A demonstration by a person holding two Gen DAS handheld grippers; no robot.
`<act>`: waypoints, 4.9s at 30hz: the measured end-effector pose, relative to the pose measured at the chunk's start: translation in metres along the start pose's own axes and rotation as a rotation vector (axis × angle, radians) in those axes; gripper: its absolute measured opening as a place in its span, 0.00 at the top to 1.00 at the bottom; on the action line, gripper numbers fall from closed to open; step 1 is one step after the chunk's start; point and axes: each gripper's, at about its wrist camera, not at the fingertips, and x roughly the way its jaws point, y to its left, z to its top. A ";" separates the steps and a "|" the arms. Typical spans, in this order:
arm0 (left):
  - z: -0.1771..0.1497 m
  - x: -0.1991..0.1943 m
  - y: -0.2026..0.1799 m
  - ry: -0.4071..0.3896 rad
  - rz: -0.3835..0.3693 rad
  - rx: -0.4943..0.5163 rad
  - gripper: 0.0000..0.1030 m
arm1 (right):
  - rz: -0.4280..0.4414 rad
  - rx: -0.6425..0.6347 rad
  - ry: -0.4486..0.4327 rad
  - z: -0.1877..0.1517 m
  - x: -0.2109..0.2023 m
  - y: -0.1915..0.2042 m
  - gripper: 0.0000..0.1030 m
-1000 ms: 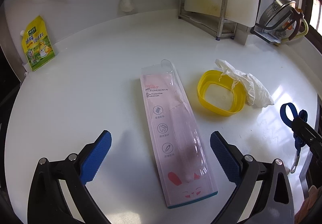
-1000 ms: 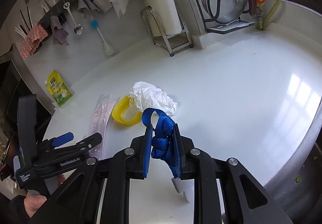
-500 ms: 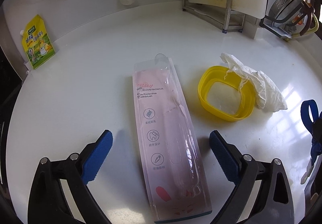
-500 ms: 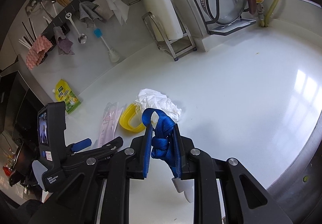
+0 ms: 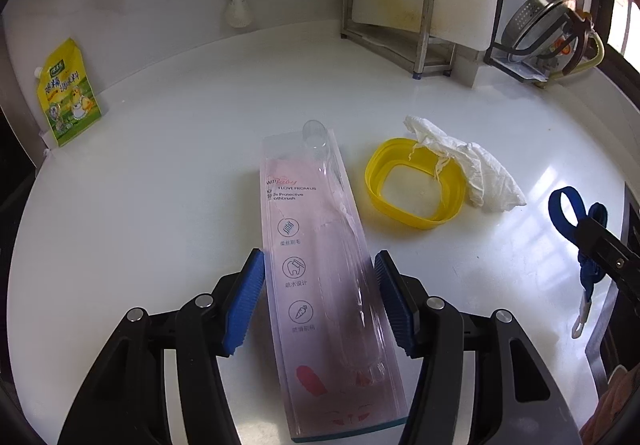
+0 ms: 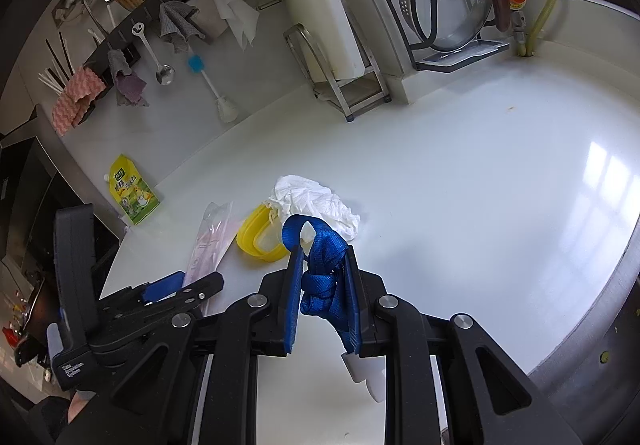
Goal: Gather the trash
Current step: 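Grasp the pink glove package with the left tool while the right tool holds the strap, then carry the blue strap and pink package with both tools over the bin, then open both tools to drop the strap and package into the bin, then raise both open tools from the bin back toward the counter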
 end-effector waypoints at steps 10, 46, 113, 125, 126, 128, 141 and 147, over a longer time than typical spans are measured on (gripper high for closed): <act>-0.028 -0.068 0.008 -0.089 0.002 0.065 0.46 | 0.000 -0.060 0.016 -0.013 0.002 0.020 0.81; -0.186 -0.206 0.020 -0.208 -0.163 0.135 0.57 | -0.052 -0.001 -0.051 -0.185 -0.155 0.069 0.81; -0.269 -0.158 0.025 -0.010 -0.229 0.132 0.24 | -0.182 0.036 0.047 -0.287 -0.158 0.061 0.41; -0.268 -0.156 0.028 -0.018 -0.217 0.120 0.12 | -0.201 0.013 0.047 -0.289 -0.156 0.062 0.36; -0.268 -0.156 0.028 -0.022 -0.211 0.118 0.11 | -0.204 0.010 0.044 -0.289 -0.156 0.062 0.35; -0.267 -0.157 0.029 -0.027 -0.204 0.115 0.09 | -0.208 0.002 0.039 -0.288 -0.156 0.063 0.33; -0.251 -0.173 0.042 -0.125 -0.175 0.087 0.06 | -0.199 -0.050 -0.002 -0.270 -0.163 0.076 0.23; -0.225 -0.177 0.055 -0.163 -0.162 0.041 0.06 | -0.192 -0.102 -0.023 -0.243 -0.163 0.087 0.20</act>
